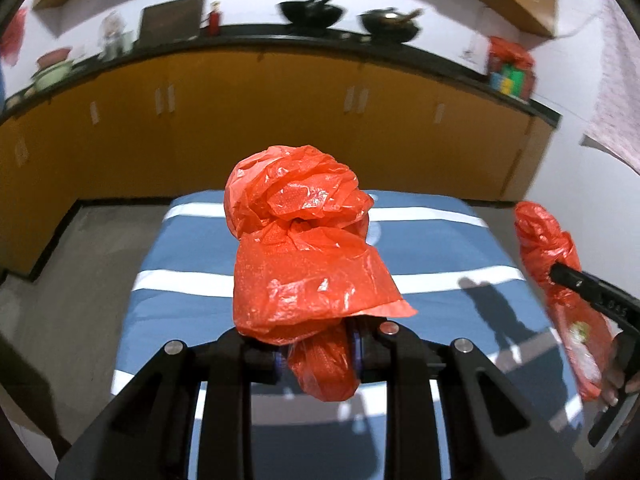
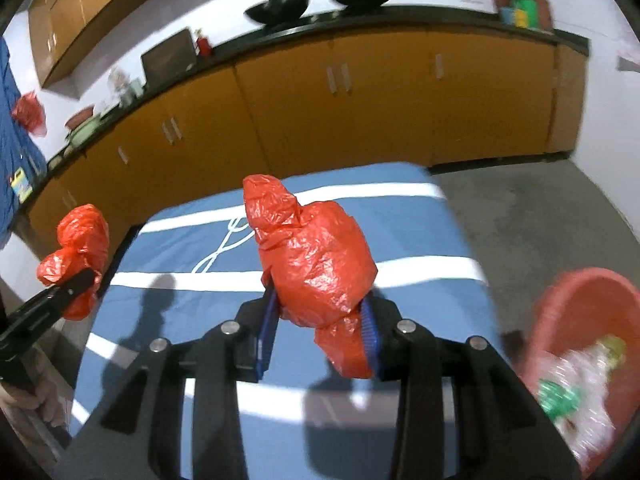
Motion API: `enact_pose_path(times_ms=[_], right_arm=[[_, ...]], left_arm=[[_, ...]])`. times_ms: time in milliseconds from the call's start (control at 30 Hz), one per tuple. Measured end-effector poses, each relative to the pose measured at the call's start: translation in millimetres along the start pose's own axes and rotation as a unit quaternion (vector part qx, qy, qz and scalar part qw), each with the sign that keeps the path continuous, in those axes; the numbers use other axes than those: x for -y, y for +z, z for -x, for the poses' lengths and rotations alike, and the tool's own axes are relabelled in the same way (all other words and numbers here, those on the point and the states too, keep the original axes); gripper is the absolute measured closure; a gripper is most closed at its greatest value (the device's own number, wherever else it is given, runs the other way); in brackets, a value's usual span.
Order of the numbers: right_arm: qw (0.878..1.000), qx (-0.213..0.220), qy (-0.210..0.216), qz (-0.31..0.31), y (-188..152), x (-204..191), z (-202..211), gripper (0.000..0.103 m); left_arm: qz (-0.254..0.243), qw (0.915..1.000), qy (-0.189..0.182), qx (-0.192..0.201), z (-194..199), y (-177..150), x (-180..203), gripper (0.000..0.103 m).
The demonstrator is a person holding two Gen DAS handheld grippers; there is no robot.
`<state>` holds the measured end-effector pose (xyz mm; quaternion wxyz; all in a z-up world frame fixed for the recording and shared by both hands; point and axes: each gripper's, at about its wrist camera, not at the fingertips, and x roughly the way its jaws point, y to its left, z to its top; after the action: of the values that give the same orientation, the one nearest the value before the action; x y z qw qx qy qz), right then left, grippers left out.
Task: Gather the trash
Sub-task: 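Carry both red bags over the basket and open both tools to drop them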
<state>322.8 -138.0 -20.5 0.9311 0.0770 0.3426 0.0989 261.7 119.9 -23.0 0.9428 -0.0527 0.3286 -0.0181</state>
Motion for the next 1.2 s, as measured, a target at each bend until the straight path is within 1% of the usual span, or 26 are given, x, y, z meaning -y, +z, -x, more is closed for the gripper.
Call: enact_pose_path(times_ms=[67, 200, 300, 400, 600, 700, 833, 1067, 1200], right_arm=[[1.0, 0.014, -0.009, -0.009, -1.8, 13.5, 28.7, 0.066], [0.998, 0.052, -0.034, -0.032, -4.4, 50.9, 96.3, 0.066], [0.994, 0.076, -0.059, -0.05, -10.1, 82.5, 140.0, 0.066], [0.99, 0.087, -0.083, -0.069, -18.0, 114.8, 168.7, 0.066], [0.982, 0.092, -0.124, -0.107, -39.7, 171.0, 196.9, 0.066], [0.979, 0.091, -0.136, -0.121, -50.8, 193.1, 204.8, 0.066], [0.975, 0.087, -0.146, -0.14, -62.8, 219.3, 210.7, 0.066], [0.972, 0.083, -0.157, -0.152, -73.5, 236.0, 207.1, 0.066], [0.972, 0.082, -0.159, -0.154, -75.2, 239.2, 203.3, 0.066]], left_arm=[[-0.014, 0.9998, -0.014, 0.004, 11.6, 1.5, 24.3, 0.079], [-0.028, 0.9986, -0.043, 0.008, 29.1, -0.9, 64.4, 0.079], [-0.043, 0.9968, -0.066, 0.01, 40.7, -3.9, 98.5, 0.079], [-0.056, 0.9947, -0.086, 0.009, 45.1, -6.7, 126.2, 0.079], [-0.079, 0.9882, -0.131, -0.006, 45.1, -16.7, 185.4, 0.079], [-0.098, 0.9834, -0.152, -0.014, 43.4, -23.8, 215.9, 0.079], [-0.116, 0.9786, -0.169, -0.021, 39.6, -27.3, 243.8, 0.079], [-0.126, 0.9729, -0.191, -0.036, 31.5, -37.7, 279.3, 0.079], [-0.134, 0.9697, -0.2, -0.043, 25.5, -42.3, 290.2, 0.079]])
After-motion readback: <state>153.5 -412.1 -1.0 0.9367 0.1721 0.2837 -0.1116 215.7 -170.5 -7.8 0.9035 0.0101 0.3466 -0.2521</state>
